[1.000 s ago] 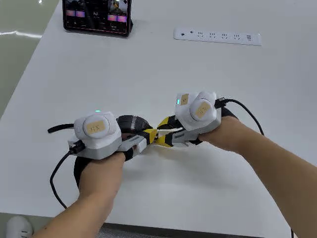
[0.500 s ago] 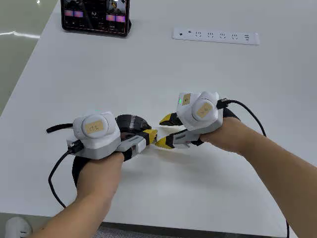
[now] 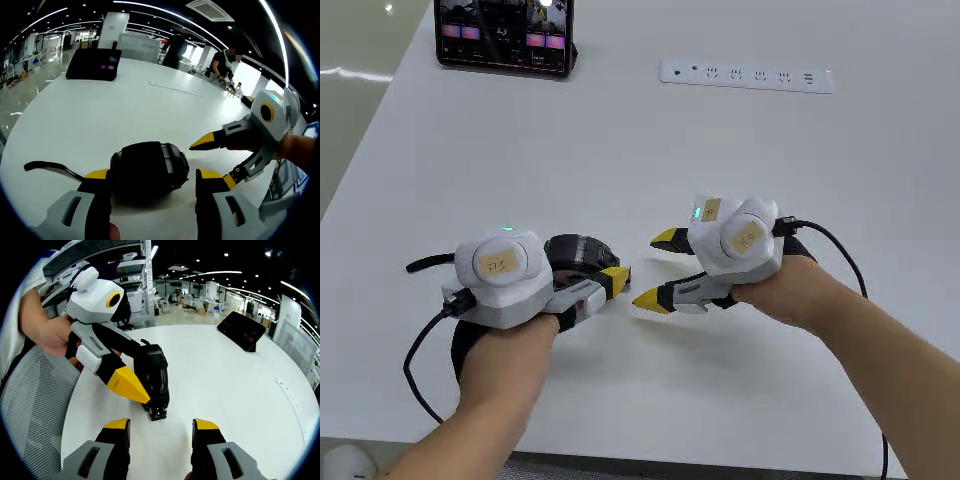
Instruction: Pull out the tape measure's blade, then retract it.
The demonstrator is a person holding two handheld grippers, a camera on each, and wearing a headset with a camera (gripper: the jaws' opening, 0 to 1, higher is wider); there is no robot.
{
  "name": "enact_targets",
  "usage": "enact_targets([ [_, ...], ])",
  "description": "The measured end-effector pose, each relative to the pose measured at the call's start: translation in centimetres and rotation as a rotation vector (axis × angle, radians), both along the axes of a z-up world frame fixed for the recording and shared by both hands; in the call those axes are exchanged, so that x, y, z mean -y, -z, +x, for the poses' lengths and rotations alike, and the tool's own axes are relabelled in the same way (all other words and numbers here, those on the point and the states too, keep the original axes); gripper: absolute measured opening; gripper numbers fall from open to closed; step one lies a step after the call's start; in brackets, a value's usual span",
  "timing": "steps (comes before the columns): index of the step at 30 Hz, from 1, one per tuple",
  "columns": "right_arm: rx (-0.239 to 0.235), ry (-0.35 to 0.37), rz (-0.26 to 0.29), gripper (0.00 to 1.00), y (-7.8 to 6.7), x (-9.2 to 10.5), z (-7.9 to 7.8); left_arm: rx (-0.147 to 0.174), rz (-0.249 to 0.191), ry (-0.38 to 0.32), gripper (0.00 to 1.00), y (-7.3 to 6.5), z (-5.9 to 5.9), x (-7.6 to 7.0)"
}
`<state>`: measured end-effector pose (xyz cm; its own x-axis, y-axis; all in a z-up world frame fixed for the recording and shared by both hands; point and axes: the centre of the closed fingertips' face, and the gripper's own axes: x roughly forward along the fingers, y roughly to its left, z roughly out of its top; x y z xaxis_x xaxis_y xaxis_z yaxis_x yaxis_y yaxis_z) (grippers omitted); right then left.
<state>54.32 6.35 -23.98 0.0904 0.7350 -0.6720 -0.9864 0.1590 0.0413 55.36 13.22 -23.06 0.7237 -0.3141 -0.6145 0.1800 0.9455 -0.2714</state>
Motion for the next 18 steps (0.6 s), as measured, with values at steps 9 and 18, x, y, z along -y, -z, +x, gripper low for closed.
enact_targets([
  [9, -0.004, 0.049, -0.003, 0.5, -0.6, 1.3, -0.4, 0.026, 0.027, 0.059, 0.65, -0.8, -0.4, 0.0],
  [18, 0.008, 0.083, 0.003, 0.51, -1.3, 2.7, -0.6, 0.055, 0.063, 0.106, 0.67, -1.8, -0.9, -0.2],
])
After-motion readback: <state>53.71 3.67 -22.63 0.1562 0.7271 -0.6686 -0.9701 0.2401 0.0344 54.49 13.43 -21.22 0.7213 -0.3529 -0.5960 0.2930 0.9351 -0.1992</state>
